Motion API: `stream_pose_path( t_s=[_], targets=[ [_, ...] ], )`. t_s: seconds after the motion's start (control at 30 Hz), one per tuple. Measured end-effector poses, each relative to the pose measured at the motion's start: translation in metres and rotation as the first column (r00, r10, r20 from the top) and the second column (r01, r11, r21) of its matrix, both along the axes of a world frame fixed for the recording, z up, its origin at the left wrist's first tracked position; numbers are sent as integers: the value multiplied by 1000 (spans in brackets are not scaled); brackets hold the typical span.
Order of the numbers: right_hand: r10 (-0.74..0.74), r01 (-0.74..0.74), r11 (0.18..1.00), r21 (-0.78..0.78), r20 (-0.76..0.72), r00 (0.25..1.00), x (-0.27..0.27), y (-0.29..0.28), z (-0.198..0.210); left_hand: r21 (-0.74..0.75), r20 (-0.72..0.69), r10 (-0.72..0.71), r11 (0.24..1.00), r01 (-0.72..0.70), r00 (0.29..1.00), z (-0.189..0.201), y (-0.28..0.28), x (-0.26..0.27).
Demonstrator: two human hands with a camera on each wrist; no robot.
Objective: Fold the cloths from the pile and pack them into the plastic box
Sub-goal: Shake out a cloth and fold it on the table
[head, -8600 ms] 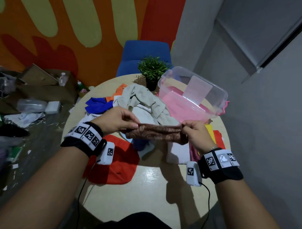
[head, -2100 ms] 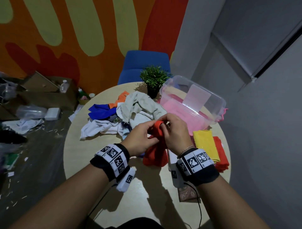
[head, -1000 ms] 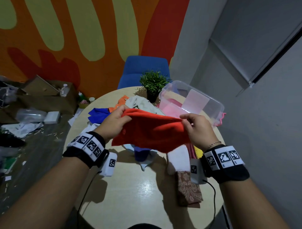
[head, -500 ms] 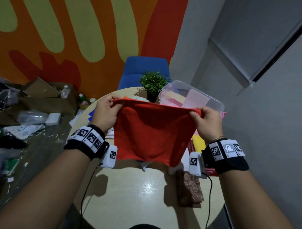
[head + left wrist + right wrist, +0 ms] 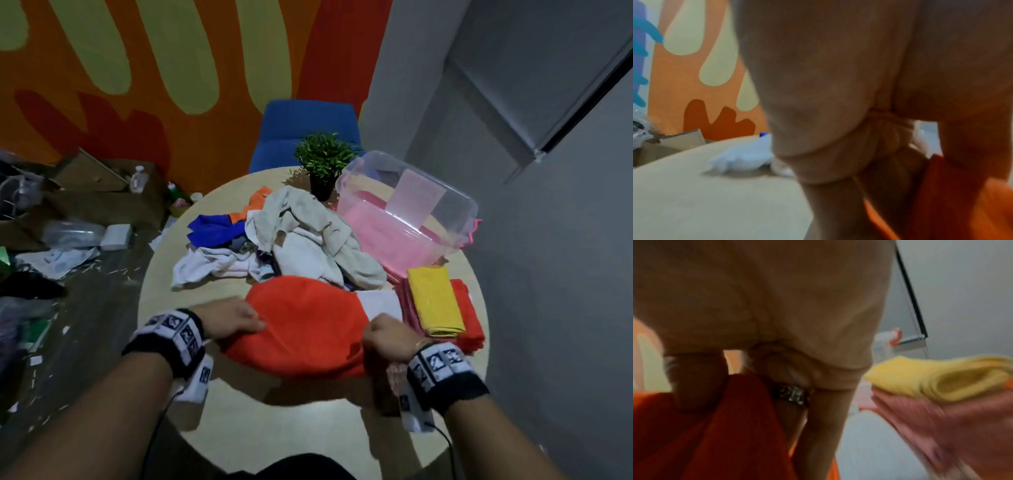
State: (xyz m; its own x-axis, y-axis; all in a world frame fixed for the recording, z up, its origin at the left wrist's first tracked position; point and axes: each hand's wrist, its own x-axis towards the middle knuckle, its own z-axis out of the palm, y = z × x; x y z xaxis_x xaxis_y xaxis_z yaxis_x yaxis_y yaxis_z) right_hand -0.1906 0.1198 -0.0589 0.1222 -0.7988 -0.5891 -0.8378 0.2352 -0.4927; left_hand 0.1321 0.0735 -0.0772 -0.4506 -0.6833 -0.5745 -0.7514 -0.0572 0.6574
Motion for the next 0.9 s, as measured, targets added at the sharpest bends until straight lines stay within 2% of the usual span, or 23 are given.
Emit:
stream_pose_path(
  t_s=[0.1,0.17,0.27,0.4,0.5,0.63,0.73,0.83,0.9],
  targets=[
    [105,-87,986,144,-123,987,5,19,-27,234,79,4,972,-22,997,-33,24,-2],
    [132,-104,983,148,-190,973,2,23,-37,290,121,60,952,-93,991,-49,31,4],
    [92,-80,994,69,-192,977,-7,18,-55,234,136,150,955,-179,979,-58,27,8],
    [-90,68,991,-118,-191,978,-13,0,-68,179,205,270,935,-307,941,-60,20,5],
    [-163,121,964,-236,-166,972,-10,-15,-71,122,235,384,900,-419,893,-70,14,10],
    [-191,140,948,-287,-159,969,-2,-32,-77,0,255,432,895,-446,865,-80,10,14],
    [-195,144,942,-303,-147,970,5,-40,-79,-29,264,469,878,-479,843,-90,8,17],
    [-255,215,923,-320,-90,963,8,-46,-81,-76,311,458,885,-459,833,-95,8,15],
    [-278,215,925,-312,-172,945,8,-45,-81,-139,363,435,900,-413,824,-96,8,13]
  ],
)
